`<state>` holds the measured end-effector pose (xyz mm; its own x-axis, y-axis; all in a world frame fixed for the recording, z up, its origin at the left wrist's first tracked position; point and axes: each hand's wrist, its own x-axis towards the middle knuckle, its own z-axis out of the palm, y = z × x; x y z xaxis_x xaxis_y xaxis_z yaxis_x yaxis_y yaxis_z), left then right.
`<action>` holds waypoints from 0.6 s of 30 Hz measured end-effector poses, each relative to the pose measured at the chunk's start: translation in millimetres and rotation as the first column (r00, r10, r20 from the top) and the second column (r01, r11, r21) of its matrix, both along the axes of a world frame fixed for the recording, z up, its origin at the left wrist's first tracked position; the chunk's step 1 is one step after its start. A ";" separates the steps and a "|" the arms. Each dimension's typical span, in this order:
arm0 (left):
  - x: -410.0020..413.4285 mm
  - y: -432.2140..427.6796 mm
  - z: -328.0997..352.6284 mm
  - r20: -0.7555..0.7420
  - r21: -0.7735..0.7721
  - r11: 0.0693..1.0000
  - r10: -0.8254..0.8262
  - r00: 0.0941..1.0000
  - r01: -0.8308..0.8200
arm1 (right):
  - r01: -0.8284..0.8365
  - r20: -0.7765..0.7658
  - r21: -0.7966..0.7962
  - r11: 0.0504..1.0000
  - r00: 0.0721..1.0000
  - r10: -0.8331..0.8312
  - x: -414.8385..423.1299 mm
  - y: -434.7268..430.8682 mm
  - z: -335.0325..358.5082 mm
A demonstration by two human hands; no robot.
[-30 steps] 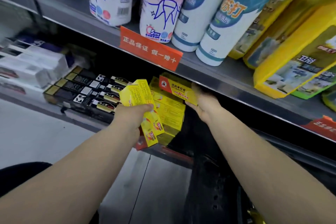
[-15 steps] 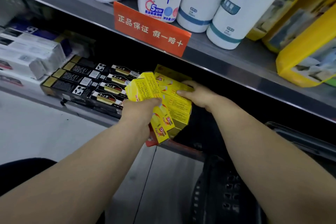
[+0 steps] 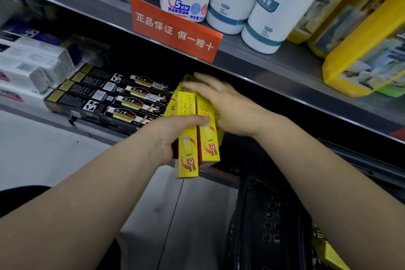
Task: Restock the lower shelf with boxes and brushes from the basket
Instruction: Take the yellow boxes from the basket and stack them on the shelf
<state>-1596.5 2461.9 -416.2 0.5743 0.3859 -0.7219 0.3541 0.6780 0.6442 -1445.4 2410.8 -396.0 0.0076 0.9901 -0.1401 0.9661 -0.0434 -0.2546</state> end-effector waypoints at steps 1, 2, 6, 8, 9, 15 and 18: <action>-0.4 -0.5 2.2 0.019 0.002 0.999 -0.052 0.998 0.052 | -0.021 0.019 -0.004 1.000 1.000 0.021 0.6 -6.1 2.9; -0.7 -1.3 4.0 0.029 0.005 0.996 -0.094 0.995 0.094 | -0.021 0.017 0.000 1.000 1.000 0.021 2.7 -12.5 5.5; -1.4 -4.5 7.3 0.032 -0.015 0.986 -0.164 0.986 0.165 | 0.064 -0.020 0.042 0.997 0.998 -0.064 17.5 -37.0 14.0; -0.5 -2.1 6.5 0.028 -0.030 0.996 -0.077 0.997 0.078 | 0.153 -0.028 -0.018 0.988 0.988 -0.153 27.3 -46.5 12.8; 0.7 1.2 4.3 0.009 -0.018 1.000 0.012 1.000 -0.012 | 0.200 -0.044 -0.050 0.979 0.978 -0.202 31.0 -50.2 11.6; 3.5 13.3 -8.1 -0.046 -0.034 0.927 0.372 0.927 -0.374 | 0.495 0.098 -0.067 0.867 0.868 -0.488 47.2 -42.2 -9.4; 7.0 8.5 -9.4 -0.037 -0.049 0.922 0.383 0.923 -0.384 | 0.536 0.154 0.012 0.844 0.833 -0.531 50.0 -21.0 -20.0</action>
<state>-1589.5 2470.4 -425.7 0.3704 0.5328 -0.7608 0.0767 0.7988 0.5967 -1395.5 2389.8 -416.1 0.5562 0.8215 -0.1254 0.8162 -0.5684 -0.1037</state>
